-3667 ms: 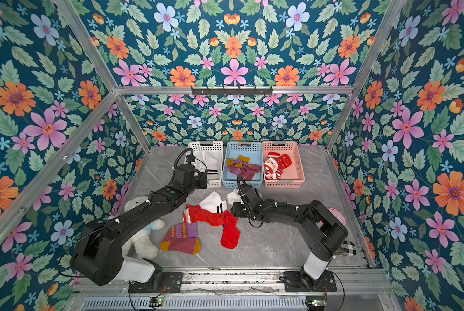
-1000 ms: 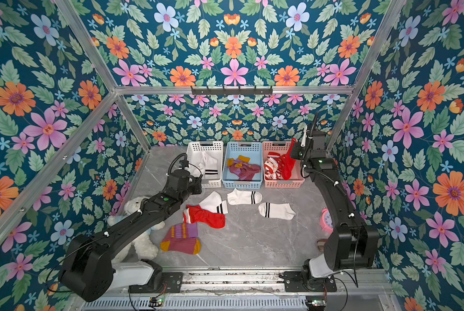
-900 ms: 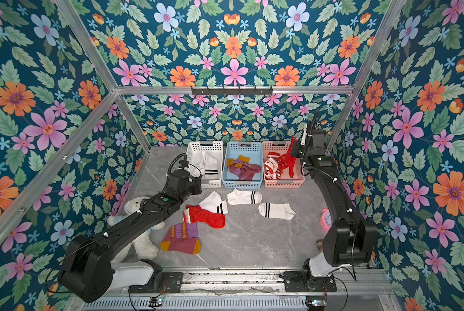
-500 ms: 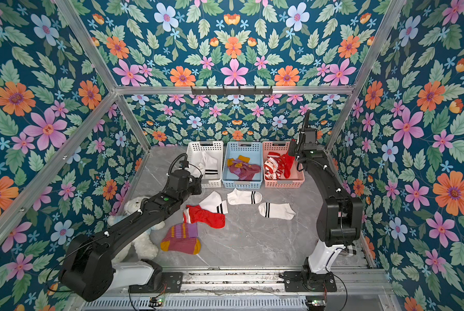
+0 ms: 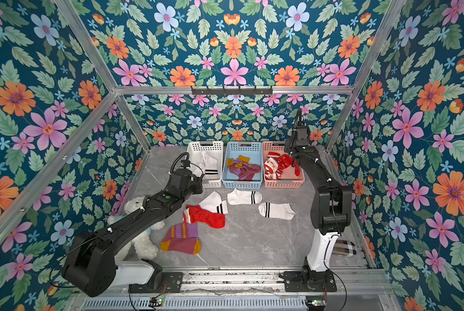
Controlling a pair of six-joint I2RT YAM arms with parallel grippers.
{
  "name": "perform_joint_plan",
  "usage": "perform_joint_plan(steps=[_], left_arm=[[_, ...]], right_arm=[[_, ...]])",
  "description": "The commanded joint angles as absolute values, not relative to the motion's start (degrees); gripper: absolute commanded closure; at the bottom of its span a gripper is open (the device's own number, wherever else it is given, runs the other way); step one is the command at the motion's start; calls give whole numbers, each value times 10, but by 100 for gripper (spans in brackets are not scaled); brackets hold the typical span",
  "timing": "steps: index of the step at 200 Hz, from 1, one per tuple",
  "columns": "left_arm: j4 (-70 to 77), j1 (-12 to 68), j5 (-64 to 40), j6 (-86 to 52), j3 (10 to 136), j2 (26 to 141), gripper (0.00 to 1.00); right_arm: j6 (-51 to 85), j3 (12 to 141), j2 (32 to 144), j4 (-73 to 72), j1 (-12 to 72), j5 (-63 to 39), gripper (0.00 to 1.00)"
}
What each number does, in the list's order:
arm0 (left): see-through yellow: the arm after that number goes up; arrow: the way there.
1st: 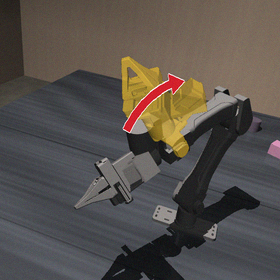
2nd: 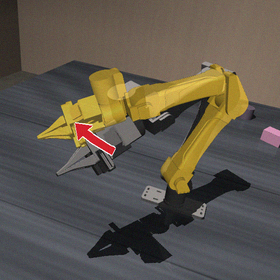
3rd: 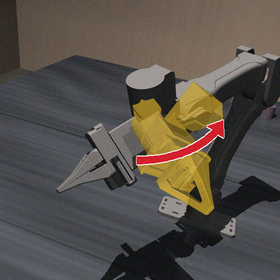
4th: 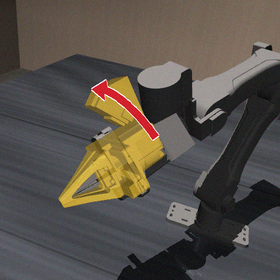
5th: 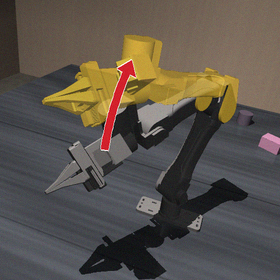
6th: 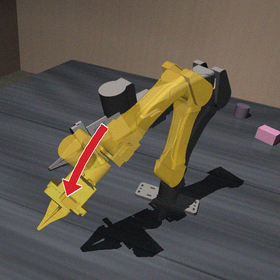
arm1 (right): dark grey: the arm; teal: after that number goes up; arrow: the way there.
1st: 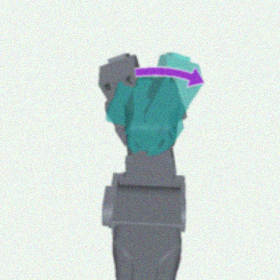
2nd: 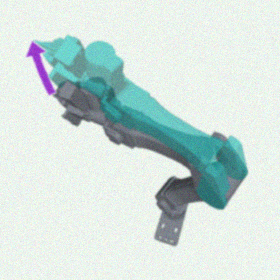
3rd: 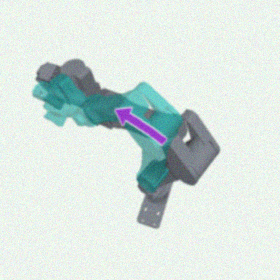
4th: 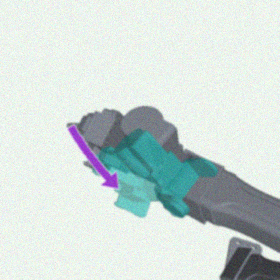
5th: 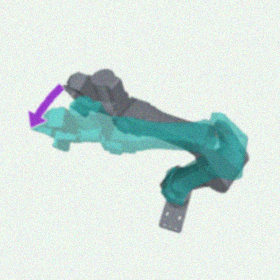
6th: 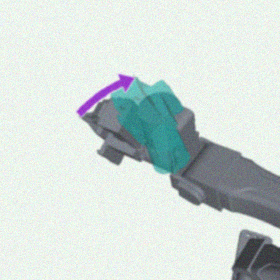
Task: Sort the socks into the basket by color
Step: Place the sock in the bin, then adjust the sock in the bin.
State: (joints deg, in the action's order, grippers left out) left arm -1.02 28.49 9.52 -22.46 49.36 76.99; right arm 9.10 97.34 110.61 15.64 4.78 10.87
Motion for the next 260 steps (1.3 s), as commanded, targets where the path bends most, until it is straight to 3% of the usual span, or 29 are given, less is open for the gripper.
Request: perform_joint_plan(steps=[1,39,81,91,101,113,149,166,223,260], left_arm=[[-5,285,102,-226,491,773,62],[-7,285,106,-226,483,767,62],[-12,285,113,-224,475,759,61],[-12,284,114,-224,473,758,61],[-11,285,113,-226,471,756,61],[-9,284,112,-227,469,755,61],[-4,284,105,-231,466,757,61],[-3,285,101,-233,466,758,62],[0,285,91,-237,468,757,62],[-2,285,88,-239,468,753,62]], right_arm=[[91,999,1137,159,61,110,100],[107,1066,1209,182,85,90,100],[131,1142,1262,212,93,3,100],[136,1153,1269,221,93,-18,91],[142,1152,1264,222,93,-29,74],[149,1131,1247,211,93,-35,61],[151,1039,1172,175,93,-50,50],[150,999,1144,165,93,-57,52],[160,934,1132,152,93,-101,84],[171,936,1169,147,89,-111,93]])
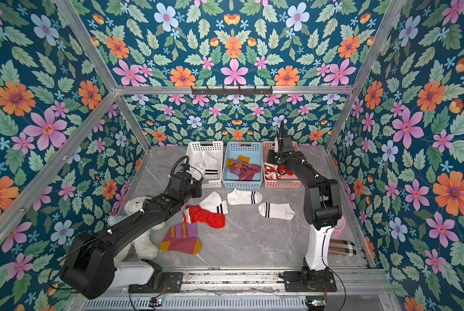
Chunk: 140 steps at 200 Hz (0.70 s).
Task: Sort the socks into the basket by color
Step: Adjust the sock in the bin.
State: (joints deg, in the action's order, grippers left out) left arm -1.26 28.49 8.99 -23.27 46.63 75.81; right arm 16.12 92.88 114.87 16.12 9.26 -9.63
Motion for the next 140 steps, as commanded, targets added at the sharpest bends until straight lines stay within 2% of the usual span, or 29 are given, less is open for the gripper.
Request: perform_joint_plan(steps=[1,32,94,140], left_arm=[[-2,285,88,-239,468,753,62],[-7,285,91,-241,465,750,62],[-11,285,93,-241,461,748,61],[-20,285,87,-263,453,753,61]], right_arm=[[171,936,1171,148,89,-112,93],[193,949,1211,156,73,-123,98],[208,954,1252,180,36,-131,99],[207,935,1224,166,33,-145,98]])
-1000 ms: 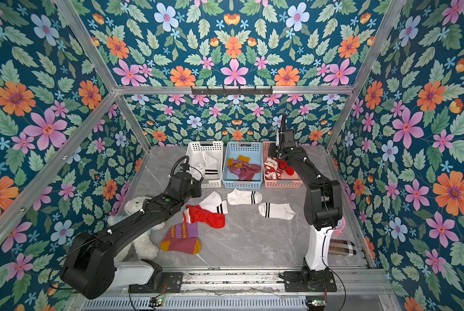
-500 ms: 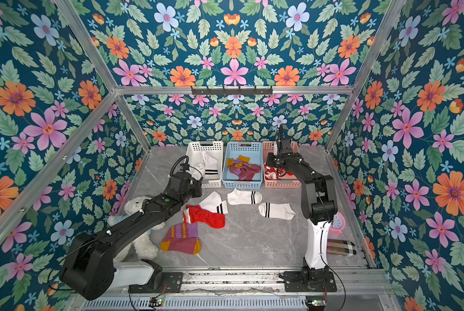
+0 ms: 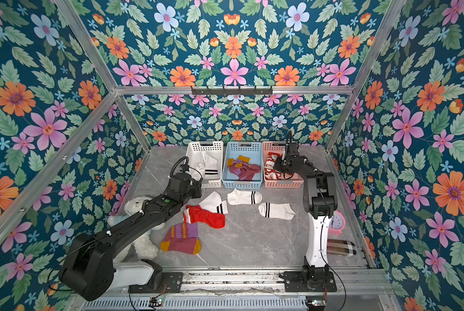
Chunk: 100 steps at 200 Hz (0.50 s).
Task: Sort the socks into the basket by color
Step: Adjust the sock in the bin.
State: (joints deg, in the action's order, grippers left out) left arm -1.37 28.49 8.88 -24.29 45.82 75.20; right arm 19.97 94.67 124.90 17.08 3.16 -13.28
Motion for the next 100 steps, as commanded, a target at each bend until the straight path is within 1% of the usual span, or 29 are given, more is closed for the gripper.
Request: perform_joint_plan(steps=[1,54,100], left_arm=[[-21,285,87,-263,452,753,61],[-68,289,101,-306,441,739,60],[-179,336,158,-393,431,705,57]], right_arm=[[207,934,1222,165,33,-145,98],[195,889,1110,150,33,-158,82],[201,789,1007,116,35,-186,70]])
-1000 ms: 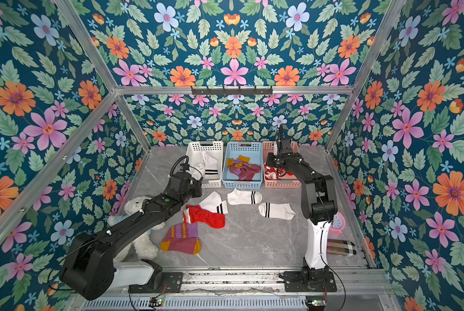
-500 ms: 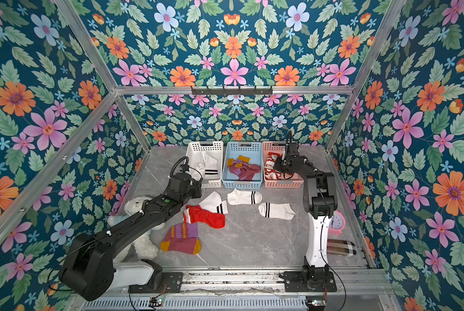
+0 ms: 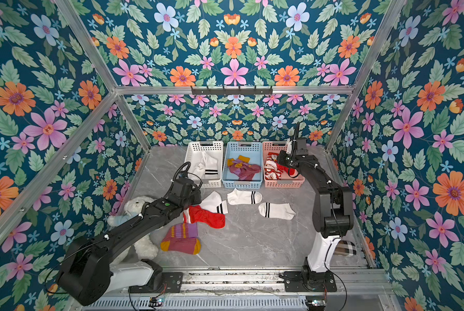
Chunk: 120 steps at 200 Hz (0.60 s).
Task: Sort the socks into the basket by color
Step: Adjust the sock in the bin, then pick up the sock at the center of the board.
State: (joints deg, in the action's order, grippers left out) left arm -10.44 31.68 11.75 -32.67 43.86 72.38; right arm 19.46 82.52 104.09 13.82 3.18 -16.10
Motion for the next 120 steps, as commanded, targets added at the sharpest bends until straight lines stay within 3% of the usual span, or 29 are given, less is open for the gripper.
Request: perform_joint_plan(steps=[1,120], left_arm=[[-181,337,158,-395,429,704,57],[-272,448,177,-534,386,654,57]], right_arm=[[201,787,1005,115,35,-187,70],[243,593,886,51,81,-215,64]])
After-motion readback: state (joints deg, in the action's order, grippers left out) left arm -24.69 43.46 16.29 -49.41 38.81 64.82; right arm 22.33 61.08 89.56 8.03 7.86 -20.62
